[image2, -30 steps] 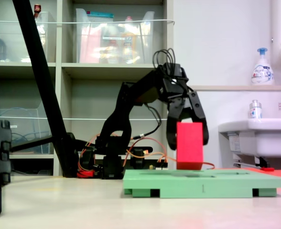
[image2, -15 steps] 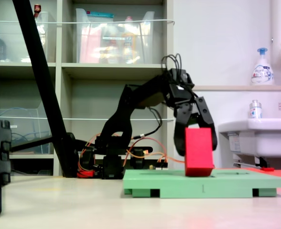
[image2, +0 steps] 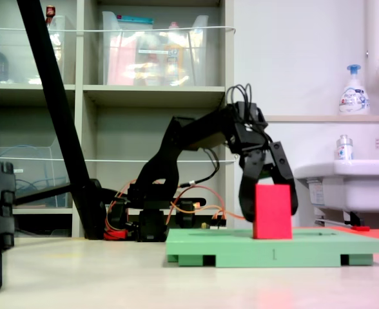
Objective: Put the square block into the corresponding hole
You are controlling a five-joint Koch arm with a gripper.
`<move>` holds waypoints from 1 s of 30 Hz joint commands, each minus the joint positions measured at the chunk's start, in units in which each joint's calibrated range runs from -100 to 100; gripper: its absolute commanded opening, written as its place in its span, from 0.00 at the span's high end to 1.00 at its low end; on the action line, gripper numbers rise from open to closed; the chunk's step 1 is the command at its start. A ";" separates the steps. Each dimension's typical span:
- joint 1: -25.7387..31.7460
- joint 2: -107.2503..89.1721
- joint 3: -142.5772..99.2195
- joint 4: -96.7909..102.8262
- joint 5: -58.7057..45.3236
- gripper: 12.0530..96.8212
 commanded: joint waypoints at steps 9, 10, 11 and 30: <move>-0.59 3.56 4.11 4.20 -0.24 0.90; -0.73 3.70 4.11 4.20 -0.24 0.90; -0.88 3.84 4.11 4.39 -0.24 0.89; -3.61 5.80 4.20 10.36 -0.24 0.80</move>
